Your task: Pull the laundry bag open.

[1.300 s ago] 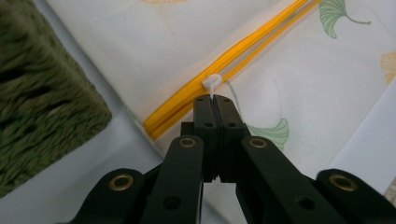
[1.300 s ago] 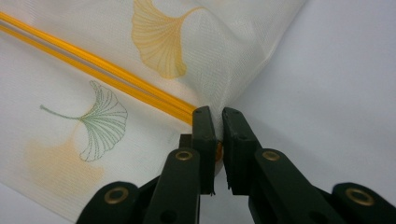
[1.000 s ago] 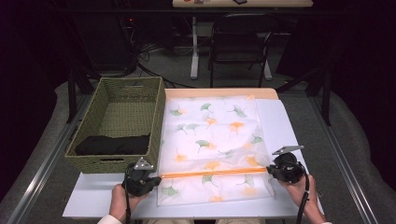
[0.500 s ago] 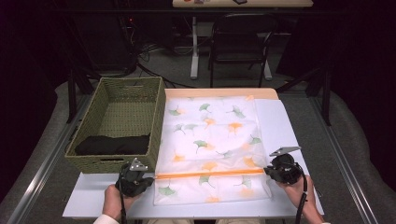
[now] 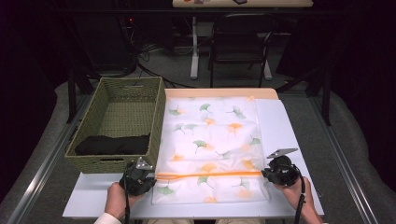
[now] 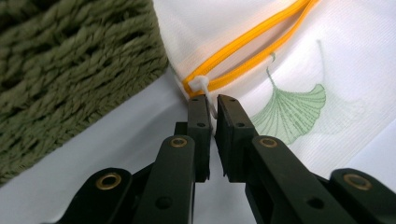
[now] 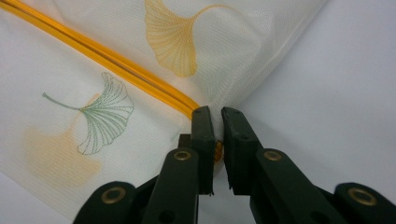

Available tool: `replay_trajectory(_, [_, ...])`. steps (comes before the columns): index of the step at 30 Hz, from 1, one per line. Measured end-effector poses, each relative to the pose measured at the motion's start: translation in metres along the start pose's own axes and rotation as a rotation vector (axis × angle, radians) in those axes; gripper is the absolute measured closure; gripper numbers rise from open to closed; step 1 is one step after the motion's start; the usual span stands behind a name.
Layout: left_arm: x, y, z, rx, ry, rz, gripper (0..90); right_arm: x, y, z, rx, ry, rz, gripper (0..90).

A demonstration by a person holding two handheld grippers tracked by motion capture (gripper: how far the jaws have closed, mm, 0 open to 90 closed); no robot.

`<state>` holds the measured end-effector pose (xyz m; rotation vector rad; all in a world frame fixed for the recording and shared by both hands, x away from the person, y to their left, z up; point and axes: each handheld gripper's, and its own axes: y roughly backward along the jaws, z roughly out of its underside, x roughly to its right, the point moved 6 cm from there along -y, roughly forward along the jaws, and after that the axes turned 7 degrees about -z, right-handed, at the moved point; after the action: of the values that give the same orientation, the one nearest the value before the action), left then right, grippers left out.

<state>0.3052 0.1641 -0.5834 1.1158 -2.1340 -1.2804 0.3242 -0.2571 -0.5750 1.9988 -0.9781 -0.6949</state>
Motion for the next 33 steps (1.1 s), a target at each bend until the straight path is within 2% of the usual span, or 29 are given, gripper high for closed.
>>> replay_trajectory(2, [0.002,0.0,-0.001,0.008,-0.005,0.008,82.3,0.001,0.0,0.001,-0.002,-0.001,-0.005,82.3])
replay_trajectory(4, [0.007,0.0,-0.001,0.012,-0.011,0.033,81.1,0.001,0.0,0.001,-0.006,-0.005,-0.007,81.3])
replay_trajectory(6, [0.011,-0.002,-0.002,0.009,-0.026,0.047,79.6,0.001,0.0,0.002,-0.008,-0.007,-0.013,77.5])
replay_trajectory(7, [0.014,-0.003,-0.002,0.012,-0.041,0.062,78.7,0.001,0.0,0.002,-0.013,-0.016,-0.012,74.6])
replay_trajectory(8, [0.016,-0.003,-0.002,0.01,-0.038,0.062,77.5,0.001,0.0,0.003,-0.015,-0.008,-0.022,68.2])
replay_trajectory(10, [0.017,0.0,-0.002,0.016,-0.046,0.076,73.3,0.001,0.001,0.004,-0.025,-0.001,-0.03,61.0])
replay_trajectory(13, [0.015,0.007,0.003,0.03,-0.029,0.084,60.7,0.002,0.005,0.006,-0.022,0.003,-0.034,46.9])
replay_trajectory(17, [0.009,0.019,0.01,0.042,-0.028,0.064,41.4,0.005,0.012,0.005,0.001,0.001,-0.025,30.2])
replay_trajectory(20, [0.003,0.027,0.016,0.049,-0.035,0.053,31.0,0.006,0.017,0.001,0.025,0.009,-0.016,21.7])
replay_trajectory(22, [0.001,0.029,0.018,0.05,-0.038,0.041,25.2,0.005,0.018,-0.001,0.036,0.009,-0.021,20.4])
replay_trajectory(23, [-0.003,0.033,0.021,0.059,-0.028,0.032,22.5,0.001,0.018,-0.006,0.045,0.037,-0.025,15.8])
replay_trajectory(28, [-0.014,0.038,0.028,0.056,-0.004,0.006,17.0,-0.01,0.014,-0.015,0.047,0.093,-0.05,12.4])
replay_trajectory(33, [-0.019,0.04,0.031,0.061,0.023,-0.013,15.3,-0.023,0.011,-0.028,0.058,0.142,-0.076,12.7])
